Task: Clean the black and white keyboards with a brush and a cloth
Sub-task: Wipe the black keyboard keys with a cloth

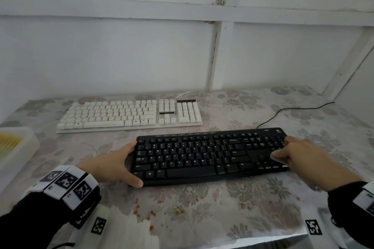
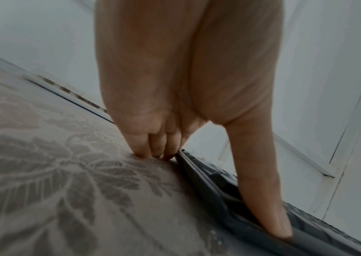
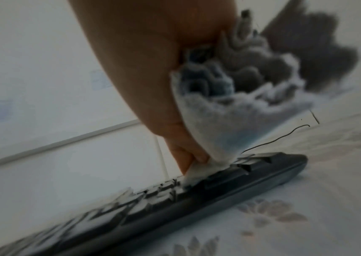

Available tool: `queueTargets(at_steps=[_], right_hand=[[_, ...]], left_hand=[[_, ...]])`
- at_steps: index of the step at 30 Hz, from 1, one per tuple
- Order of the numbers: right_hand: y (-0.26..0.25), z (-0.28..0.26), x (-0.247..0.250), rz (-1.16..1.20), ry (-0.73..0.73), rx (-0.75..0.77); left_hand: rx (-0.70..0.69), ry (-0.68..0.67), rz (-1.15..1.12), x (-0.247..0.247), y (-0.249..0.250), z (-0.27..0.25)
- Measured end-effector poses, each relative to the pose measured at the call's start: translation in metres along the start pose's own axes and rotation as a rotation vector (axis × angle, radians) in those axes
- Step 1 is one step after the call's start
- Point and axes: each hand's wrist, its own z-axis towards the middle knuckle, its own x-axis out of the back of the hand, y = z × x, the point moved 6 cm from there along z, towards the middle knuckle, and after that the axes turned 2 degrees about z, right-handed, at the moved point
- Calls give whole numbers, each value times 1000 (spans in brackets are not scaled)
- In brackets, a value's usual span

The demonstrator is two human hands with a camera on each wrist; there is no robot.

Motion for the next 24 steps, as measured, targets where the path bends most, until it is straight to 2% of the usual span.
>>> queueTargets(at_steps=[2, 6, 8, 10, 15, 20, 24], right_hand=[[-2, 4, 8, 12, 5, 12], [-14, 1, 22, 264, 74, 94], [-19, -5, 14, 261, 34, 130], [-12, -9, 7, 254, 66, 131], [21, -17, 4, 206, 94, -5], [30, -10, 5, 254, 106, -46], [42, -4, -5, 163, 47, -159]], left_hand=[[4, 13, 14, 1, -2, 1], [8, 9, 4, 1, -1, 1], [10, 7, 3, 1, -2, 1], [17, 8, 12, 1, -2, 2], [29, 14, 44, 2, -5, 3], [19, 18, 41, 2, -8, 4], [8, 11, 8, 2, -8, 4]])
